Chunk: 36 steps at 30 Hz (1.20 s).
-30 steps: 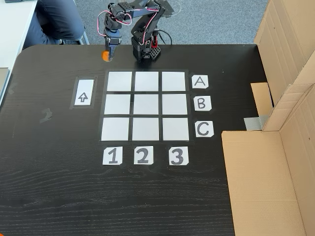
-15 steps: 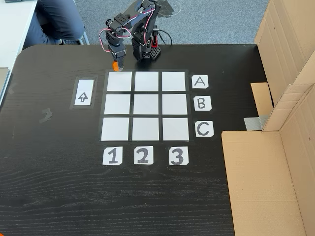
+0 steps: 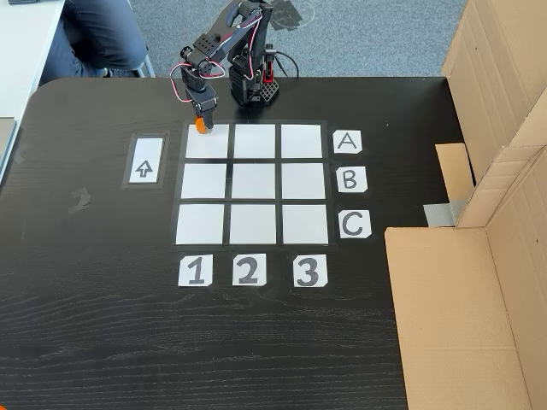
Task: Pick up the round, orange token and place it in the grid on square A1.
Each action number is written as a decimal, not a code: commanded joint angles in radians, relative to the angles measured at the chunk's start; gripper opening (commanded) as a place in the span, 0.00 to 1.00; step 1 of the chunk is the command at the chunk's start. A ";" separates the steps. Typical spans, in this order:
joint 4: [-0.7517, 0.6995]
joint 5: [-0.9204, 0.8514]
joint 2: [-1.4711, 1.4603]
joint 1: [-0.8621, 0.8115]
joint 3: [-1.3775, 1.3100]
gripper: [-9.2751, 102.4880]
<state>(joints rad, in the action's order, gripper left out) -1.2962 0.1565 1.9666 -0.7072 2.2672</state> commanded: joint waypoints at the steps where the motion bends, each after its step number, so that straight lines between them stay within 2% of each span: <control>1: 0.029 -0.003 -0.015 0.015 0.000 0.18; 5: 0.069 -0.005 -0.038 0.028 0.003 0.19; 36: 0.123 0.002 -0.163 0.055 0.006 0.18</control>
<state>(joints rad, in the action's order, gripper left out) -1.1812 0.1580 1.8055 -0.6519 2.2734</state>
